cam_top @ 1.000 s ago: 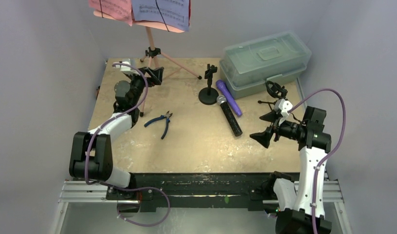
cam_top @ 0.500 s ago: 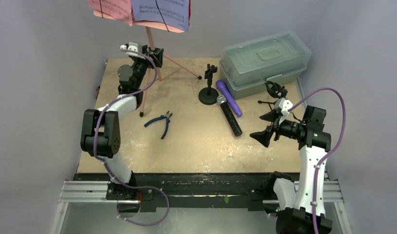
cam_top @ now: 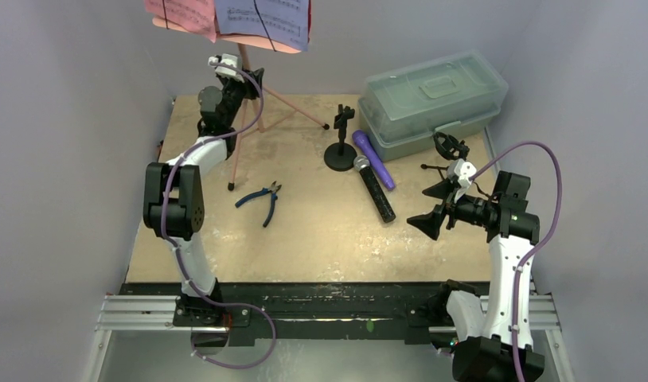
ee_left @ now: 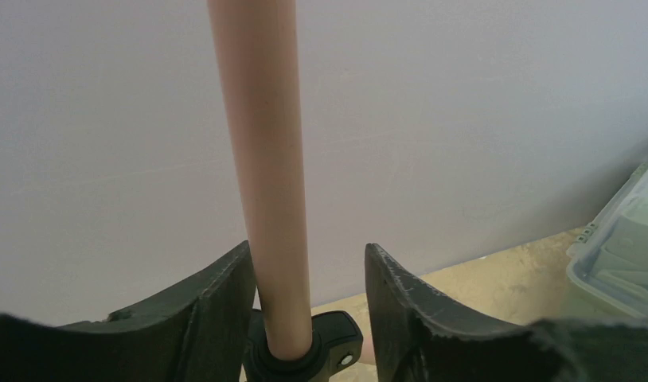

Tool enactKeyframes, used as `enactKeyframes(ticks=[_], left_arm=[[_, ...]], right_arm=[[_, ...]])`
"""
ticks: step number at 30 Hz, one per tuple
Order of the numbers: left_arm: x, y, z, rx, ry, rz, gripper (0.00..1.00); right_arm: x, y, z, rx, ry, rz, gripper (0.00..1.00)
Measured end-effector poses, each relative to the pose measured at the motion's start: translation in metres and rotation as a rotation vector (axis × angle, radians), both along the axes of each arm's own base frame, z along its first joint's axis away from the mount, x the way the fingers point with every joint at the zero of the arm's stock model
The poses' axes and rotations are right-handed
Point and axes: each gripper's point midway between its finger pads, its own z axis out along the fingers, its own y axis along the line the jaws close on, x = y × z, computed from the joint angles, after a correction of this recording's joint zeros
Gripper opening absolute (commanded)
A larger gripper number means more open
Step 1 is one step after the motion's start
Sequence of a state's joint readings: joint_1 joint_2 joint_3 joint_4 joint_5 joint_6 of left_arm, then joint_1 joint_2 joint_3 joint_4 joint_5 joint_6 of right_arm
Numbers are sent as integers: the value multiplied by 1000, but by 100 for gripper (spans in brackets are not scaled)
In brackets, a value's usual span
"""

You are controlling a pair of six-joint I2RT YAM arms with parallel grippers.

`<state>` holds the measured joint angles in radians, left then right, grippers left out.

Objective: Pack up the instrument practice props
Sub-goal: Move the music stand to the center of the board.

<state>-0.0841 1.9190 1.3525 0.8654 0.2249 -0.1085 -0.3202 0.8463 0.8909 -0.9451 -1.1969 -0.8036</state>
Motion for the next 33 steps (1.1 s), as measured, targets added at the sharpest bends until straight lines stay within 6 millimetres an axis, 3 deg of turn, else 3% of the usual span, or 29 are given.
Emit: enactKeyframes(ticks=[2, 8, 18, 33], left_arm=[[4, 0, -4, 11, 7, 1, 38], [15, 4, -11, 25, 24, 13, 1], [16, 5, -13, 28, 66, 22, 0], [-9, 23, -16, 50, 246, 126, 0]], right_arm=[[0, 0, 0, 1, 2, 1, 99], [1, 0, -2, 5, 13, 2, 99], [2, 0, -2, 8, 15, 4, 99], [0, 0, -1, 5, 6, 4, 99]])
